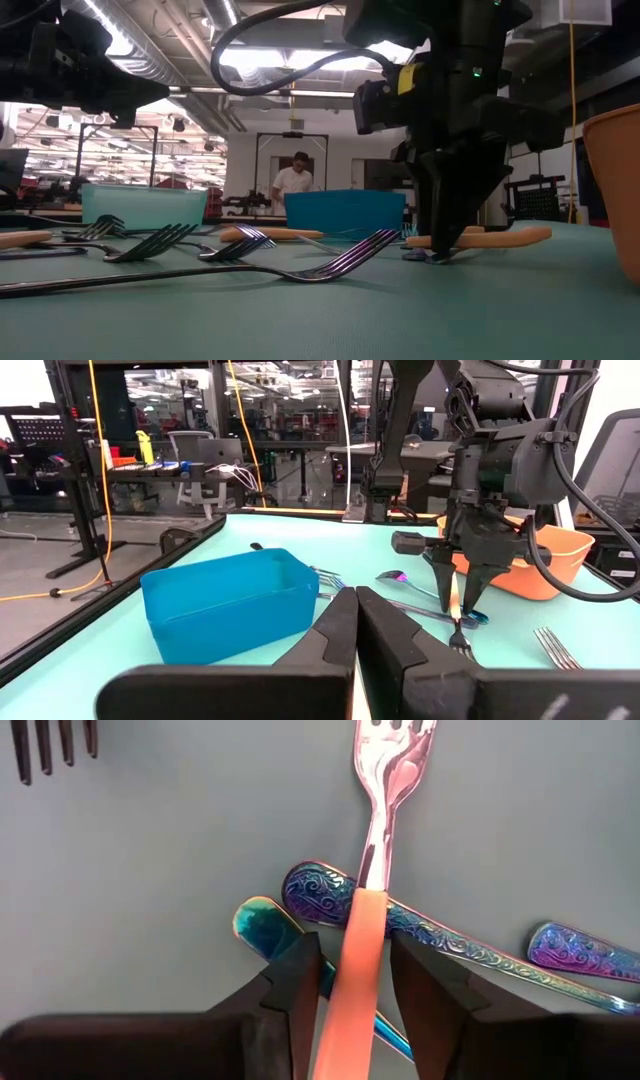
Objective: Sort silverware by color (type)
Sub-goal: Put the orange fork into the orange bin
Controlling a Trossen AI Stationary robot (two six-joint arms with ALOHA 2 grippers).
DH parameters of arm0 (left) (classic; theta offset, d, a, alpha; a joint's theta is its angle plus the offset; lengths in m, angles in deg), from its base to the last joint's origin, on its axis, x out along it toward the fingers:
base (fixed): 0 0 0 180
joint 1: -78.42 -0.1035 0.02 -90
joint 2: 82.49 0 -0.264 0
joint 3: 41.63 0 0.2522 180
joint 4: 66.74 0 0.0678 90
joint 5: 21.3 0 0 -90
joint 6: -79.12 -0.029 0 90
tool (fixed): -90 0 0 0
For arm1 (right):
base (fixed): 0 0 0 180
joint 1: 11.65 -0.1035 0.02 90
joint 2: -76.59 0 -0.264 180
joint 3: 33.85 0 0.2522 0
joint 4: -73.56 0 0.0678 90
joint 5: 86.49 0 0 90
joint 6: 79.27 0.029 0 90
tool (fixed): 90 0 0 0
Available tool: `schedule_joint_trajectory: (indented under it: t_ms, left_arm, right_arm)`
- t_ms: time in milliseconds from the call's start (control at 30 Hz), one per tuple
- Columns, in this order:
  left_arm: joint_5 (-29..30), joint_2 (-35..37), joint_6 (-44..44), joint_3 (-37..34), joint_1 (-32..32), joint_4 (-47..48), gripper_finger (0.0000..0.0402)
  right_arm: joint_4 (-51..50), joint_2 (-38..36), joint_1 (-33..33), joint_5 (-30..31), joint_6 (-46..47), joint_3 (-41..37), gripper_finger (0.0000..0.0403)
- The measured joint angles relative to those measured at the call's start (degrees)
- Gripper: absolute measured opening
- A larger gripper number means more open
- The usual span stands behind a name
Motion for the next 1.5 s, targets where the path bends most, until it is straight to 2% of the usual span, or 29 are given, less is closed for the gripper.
schedule_joint_trajectory:
  t_ms: [267,400,967,1200,1500]
  left_arm:
    - [0.00,0.00,0.02,0.00,0.00,0.02,0.0000]
    - [0.00,0.01,0.02,0.00,0.01,0.02,0.0000]
    - [0.00,0.02,0.02,0.00,0.00,0.02,0.0000]
    - [0.00,0.00,0.02,0.00,0.00,0.00,0.0000]
    - [0.00,0.02,0.02,0.00,0.00,0.02,0.0000]
  right_arm:
    - [0.10,0.00,-0.07,-0.15,0.00,0.00,0.0038]
    - [0.06,0.00,-0.07,-0.13,0.00,0.00,0.0016]
    - [-0.59,-0.11,-0.07,-2.89,-0.04,0.37,0.0015]
    - [-3.41,0.04,-0.15,-3.66,-2.97,4.29,0.0016]
    - [-11.89,0.02,-0.15,-4.11,-5.95,11.72,0.0016]
